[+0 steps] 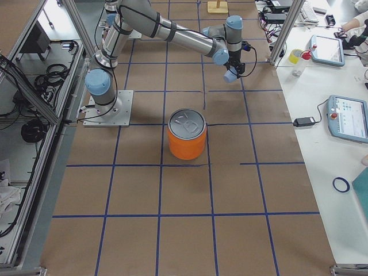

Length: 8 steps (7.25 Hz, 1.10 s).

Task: Flip cup
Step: 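Carry the cup with the right gripper toward the left gripper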

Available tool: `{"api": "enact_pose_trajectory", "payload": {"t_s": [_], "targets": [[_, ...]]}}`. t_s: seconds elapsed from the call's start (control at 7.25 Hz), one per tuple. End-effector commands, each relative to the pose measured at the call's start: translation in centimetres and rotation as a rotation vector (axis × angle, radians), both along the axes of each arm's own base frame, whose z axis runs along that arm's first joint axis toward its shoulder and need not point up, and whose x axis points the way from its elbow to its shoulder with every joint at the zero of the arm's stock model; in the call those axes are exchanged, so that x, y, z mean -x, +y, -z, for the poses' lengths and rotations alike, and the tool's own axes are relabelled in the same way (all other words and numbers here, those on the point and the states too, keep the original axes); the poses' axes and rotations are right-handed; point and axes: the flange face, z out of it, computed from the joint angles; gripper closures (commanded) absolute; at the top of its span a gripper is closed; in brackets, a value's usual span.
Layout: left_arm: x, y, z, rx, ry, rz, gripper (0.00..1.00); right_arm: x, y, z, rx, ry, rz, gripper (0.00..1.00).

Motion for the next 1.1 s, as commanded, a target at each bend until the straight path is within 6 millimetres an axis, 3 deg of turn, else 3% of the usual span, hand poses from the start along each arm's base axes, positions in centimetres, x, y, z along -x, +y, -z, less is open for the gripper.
{"api": "enact_pose_trajectory", "payload": {"t_s": [0.0,0.28,0.55,0.69,0.83,0.97], "targets": [[0.0,0.0,0.0,0.000,-0.002,0.005,0.00,-6.9,1.8,-0.4,0.054,0.008,-0.330,1.00],[-0.1,0.0,0.1,-0.001,-0.008,0.008,0.00,-12.0,4.0,0.3,0.071,-0.055,-0.435,1.00],[-0.1,0.0,0.1,-0.001,-0.011,0.011,0.00,-14.7,4.7,1.2,0.124,-0.038,-0.553,1.00],[-0.2,0.0,0.0,0.001,-0.016,0.011,0.00,-16.1,5.6,0.9,0.122,-0.031,-0.600,1.00],[-0.2,0.0,0.0,-0.001,-0.017,0.011,0.00,-18.8,7.3,1.4,0.112,-0.031,-0.650,1.00],[-0.2,0.0,0.0,-0.001,-0.016,0.011,0.00,-19.6,7.8,1.9,0.097,-0.031,-0.666,1.00]]}}
